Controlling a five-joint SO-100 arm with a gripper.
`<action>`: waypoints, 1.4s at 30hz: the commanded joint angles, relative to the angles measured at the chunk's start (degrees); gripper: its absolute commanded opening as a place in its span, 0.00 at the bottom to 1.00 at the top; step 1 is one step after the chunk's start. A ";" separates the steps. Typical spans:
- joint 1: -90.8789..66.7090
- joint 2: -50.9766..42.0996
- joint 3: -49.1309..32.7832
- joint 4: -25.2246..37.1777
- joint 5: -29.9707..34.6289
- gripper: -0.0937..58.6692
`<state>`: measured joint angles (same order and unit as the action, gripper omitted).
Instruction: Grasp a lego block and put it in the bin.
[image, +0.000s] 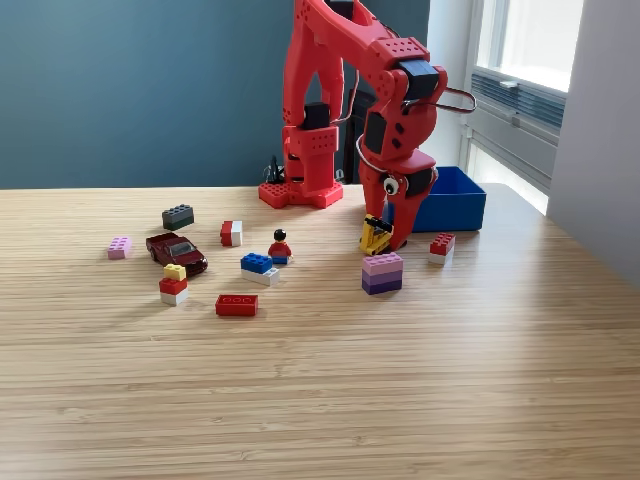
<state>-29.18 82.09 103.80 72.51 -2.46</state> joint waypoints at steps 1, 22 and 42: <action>0.35 1.58 -1.76 1.32 1.41 0.00; -7.82 6.68 -31.38 26.72 4.57 0.00; -40.87 11.51 -20.65 27.69 12.48 0.00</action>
<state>-67.59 88.59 83.67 98.79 10.37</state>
